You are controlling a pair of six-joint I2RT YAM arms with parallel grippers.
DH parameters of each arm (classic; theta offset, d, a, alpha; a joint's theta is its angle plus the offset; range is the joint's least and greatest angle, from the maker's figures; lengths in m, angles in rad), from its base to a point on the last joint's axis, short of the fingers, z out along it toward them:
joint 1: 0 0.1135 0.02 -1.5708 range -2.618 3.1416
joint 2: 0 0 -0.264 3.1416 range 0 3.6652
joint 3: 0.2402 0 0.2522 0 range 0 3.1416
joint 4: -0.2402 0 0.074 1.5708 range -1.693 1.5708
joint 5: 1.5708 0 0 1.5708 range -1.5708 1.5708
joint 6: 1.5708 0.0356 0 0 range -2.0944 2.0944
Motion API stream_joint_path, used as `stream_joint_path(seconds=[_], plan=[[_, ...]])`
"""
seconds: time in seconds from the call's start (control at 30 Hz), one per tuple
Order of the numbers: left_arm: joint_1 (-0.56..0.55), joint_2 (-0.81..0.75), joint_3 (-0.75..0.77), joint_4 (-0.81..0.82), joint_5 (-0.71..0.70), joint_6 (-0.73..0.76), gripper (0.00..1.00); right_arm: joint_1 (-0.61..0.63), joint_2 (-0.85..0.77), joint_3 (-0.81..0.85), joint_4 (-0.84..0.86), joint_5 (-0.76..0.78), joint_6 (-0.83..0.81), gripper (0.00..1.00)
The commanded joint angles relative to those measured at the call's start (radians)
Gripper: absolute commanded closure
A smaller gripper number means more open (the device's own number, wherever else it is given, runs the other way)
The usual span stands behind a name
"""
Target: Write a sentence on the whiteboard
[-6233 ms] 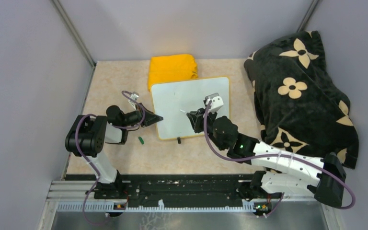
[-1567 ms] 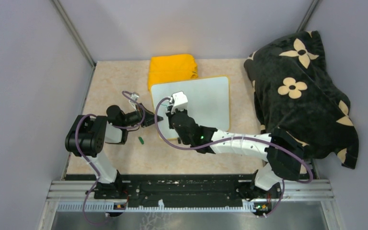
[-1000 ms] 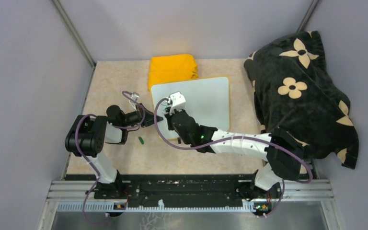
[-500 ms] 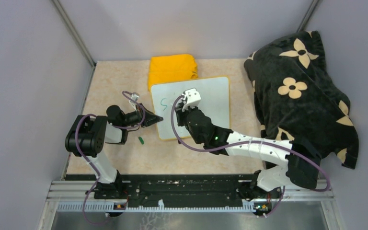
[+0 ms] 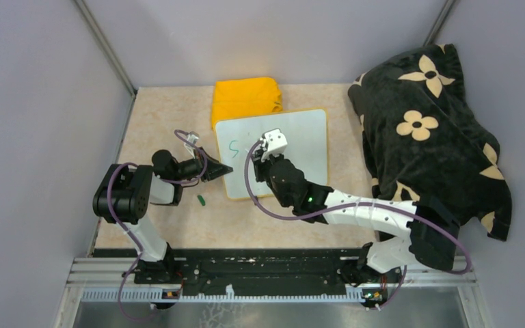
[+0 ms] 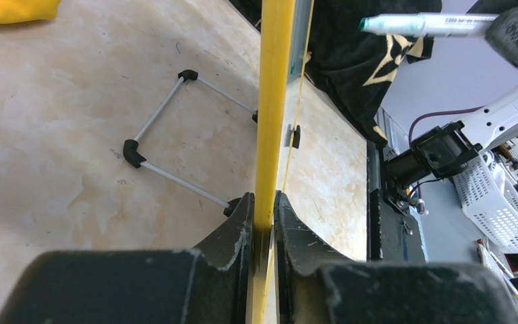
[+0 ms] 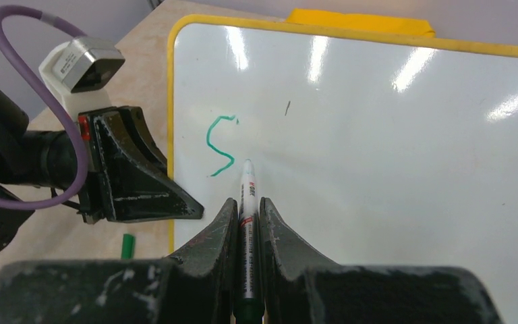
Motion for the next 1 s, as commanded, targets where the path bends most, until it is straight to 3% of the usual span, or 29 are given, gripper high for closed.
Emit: stream_joint_path(seconds=[0.0,0.43,0.97], plan=[[0.006,0.0,0.012,-0.04,-0.032,0.037,1.0,-0.002,-0.075,-0.044,0.106,-0.044,-0.061,1.0],[0.005,0.001,0.013,-0.044,-0.032,0.041,1.0,-0.043,-0.111,-0.097,0.16,-0.164,-0.052,1.0],[0.006,0.002,0.013,-0.045,-0.031,0.04,1.0,-0.06,-0.045,-0.046,0.101,-0.114,-0.013,1.0]])
